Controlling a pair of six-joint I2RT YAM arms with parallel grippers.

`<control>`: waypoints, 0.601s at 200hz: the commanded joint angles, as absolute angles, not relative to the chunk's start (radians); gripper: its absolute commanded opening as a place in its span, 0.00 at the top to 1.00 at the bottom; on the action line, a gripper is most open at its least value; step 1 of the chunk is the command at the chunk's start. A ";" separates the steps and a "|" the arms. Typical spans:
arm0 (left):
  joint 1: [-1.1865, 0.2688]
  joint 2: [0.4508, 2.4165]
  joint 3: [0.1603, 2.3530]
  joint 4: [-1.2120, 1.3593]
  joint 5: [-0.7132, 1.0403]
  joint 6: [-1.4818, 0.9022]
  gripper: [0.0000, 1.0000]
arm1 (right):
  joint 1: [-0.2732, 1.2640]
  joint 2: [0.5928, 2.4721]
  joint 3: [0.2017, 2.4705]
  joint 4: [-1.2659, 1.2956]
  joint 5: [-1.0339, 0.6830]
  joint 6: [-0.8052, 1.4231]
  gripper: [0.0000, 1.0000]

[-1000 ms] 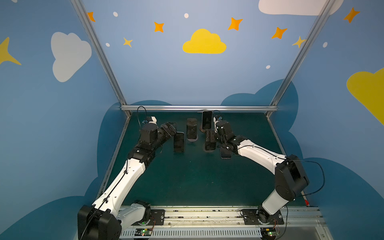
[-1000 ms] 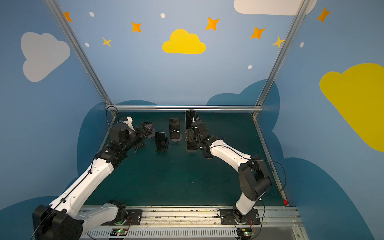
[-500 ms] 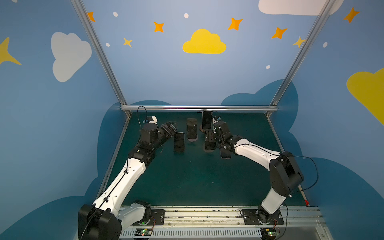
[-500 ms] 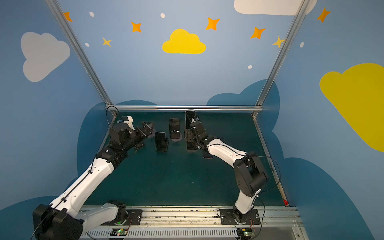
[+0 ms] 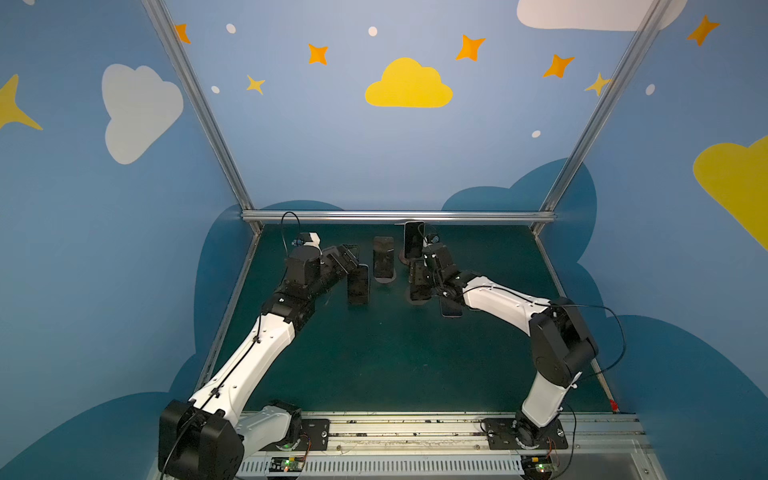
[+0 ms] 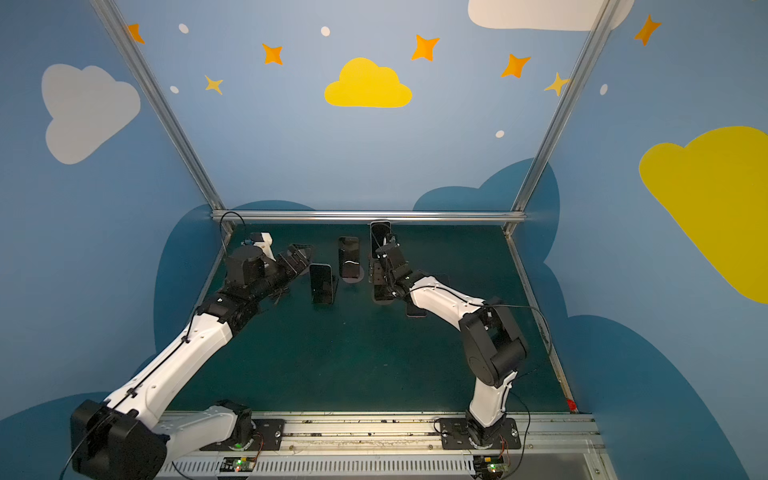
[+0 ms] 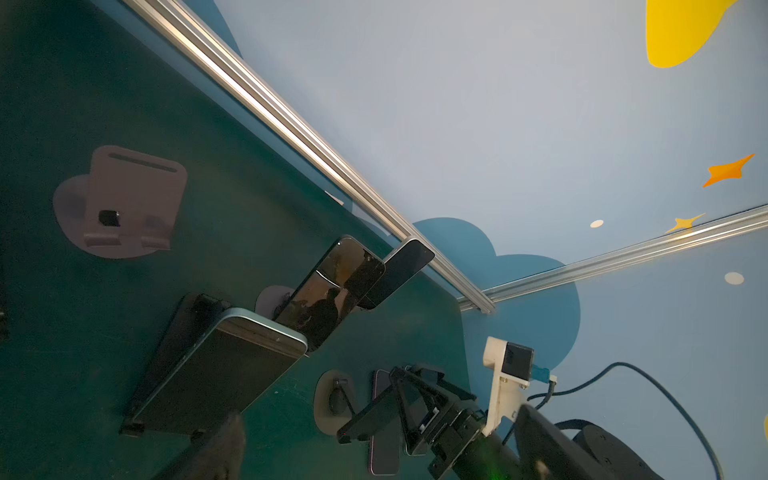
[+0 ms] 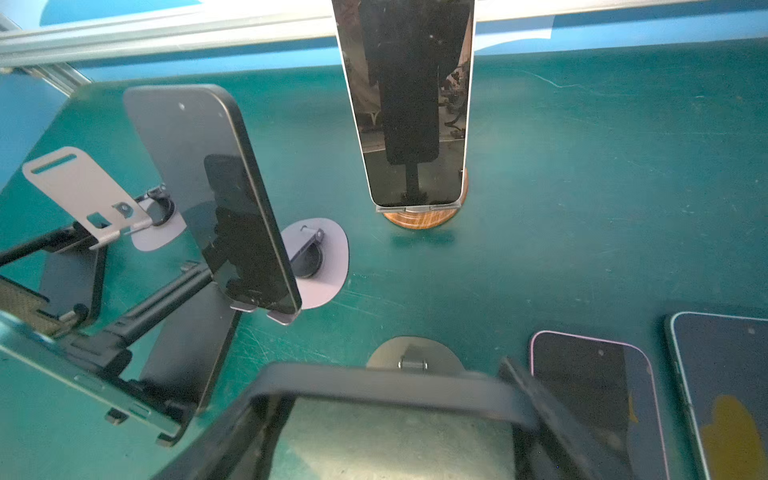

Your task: Remove the phone from the phone stand

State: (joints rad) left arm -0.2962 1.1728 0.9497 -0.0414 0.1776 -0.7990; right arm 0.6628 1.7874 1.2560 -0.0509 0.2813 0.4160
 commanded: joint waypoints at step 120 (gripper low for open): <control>-0.308 1.178 0.950 -0.031 0.181 -0.786 0.00 | 0.678 1.817 1.304 -0.123 0.318 0.415 0.24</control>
State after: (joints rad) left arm -0.3042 1.1767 0.9497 -0.0414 0.1795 -0.7990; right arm 0.6693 1.7924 1.2713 -0.0788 0.2974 0.4171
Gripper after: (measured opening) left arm 0.998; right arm 0.756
